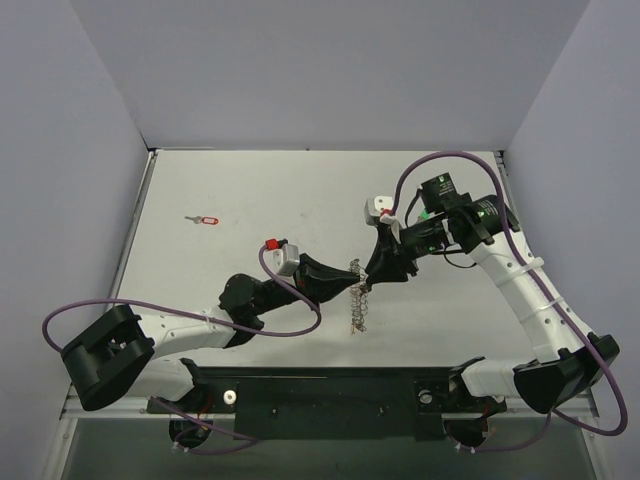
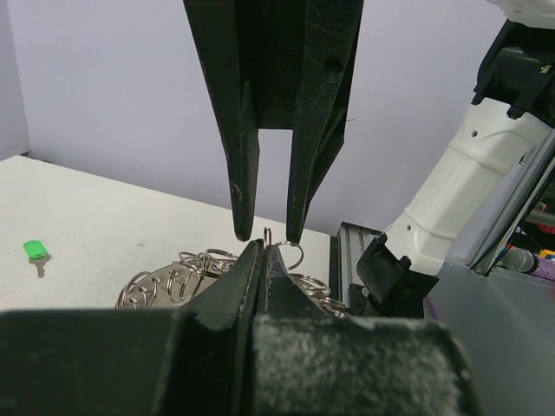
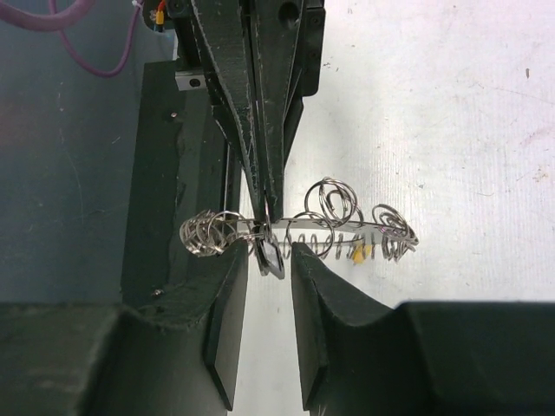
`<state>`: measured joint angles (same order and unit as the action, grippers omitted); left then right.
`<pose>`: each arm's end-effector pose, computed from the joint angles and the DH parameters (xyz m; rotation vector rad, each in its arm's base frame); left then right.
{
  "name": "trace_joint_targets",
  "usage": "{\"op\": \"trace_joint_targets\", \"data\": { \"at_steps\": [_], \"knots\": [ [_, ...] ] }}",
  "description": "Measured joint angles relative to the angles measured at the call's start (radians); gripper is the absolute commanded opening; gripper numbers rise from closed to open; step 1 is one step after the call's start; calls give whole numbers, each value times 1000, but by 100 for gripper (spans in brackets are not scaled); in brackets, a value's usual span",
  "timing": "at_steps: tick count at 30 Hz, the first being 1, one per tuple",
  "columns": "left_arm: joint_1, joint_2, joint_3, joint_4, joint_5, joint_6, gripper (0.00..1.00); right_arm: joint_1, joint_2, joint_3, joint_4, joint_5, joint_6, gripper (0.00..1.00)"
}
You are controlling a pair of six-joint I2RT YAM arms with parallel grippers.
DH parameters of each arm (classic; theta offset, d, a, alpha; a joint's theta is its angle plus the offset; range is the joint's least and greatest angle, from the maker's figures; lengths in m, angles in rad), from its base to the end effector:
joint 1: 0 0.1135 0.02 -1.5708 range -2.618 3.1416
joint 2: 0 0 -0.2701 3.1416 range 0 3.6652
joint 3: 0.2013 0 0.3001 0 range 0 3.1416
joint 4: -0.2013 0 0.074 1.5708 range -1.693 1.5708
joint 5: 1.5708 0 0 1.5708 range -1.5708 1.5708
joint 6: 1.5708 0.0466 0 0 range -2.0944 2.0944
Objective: Put the keys on the keyring
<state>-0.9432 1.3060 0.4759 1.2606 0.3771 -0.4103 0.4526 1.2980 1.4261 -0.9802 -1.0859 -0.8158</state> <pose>0.1615 -0.2518 0.2466 0.6818 1.0979 -1.3941 0.2466 0.1657 0.3986 -1.5838 1.3715 1.0741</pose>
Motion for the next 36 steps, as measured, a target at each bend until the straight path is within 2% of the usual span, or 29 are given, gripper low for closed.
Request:
{"op": "trace_joint_targets", "data": {
  "at_steps": [7,14,19,31,36],
  "knots": [
    [-8,-2,0,0,-3,3,0,11,0,-26,42,6,40,19],
    [-11,-3,0,0,-5,4,0,27,1,-39,54,5,57,11],
    [-11,-3,0,0,-8,4,0,33,1,-39,56,2,58,0],
    [-12,-3,0,-1,-17,3,0,34,1,-39,64,8,110,0],
    [-12,-6,0,-5,-29,3,18,34,1,-39,79,24,156,0]
  ]
}}
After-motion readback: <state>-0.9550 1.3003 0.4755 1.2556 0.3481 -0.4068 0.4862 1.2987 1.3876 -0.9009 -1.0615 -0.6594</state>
